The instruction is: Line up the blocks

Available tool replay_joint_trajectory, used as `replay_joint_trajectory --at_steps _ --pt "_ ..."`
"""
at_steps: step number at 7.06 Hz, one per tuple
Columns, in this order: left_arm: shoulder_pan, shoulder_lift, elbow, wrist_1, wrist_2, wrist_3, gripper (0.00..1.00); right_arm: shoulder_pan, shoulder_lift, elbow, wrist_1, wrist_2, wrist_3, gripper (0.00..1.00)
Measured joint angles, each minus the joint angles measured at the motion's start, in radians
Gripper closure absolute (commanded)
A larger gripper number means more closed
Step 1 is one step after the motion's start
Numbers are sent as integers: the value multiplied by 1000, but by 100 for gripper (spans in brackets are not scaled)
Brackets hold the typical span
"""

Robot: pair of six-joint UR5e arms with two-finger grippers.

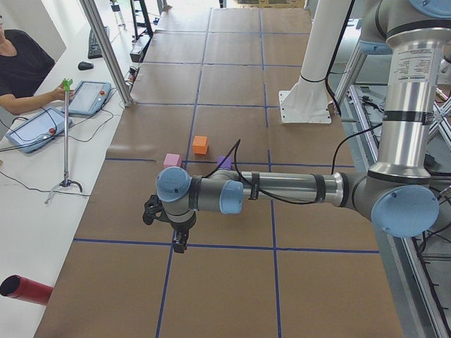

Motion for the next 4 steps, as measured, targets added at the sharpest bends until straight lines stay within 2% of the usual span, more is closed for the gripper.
replay_joint_trajectory --at_steps 2,4 --pt "66 -13 -149 87 -7 -125 0 0 0 0 0 0 0 0" --pt "215 -67 -289 129 -9 -363 0 0 0 0 0 0 0 0"
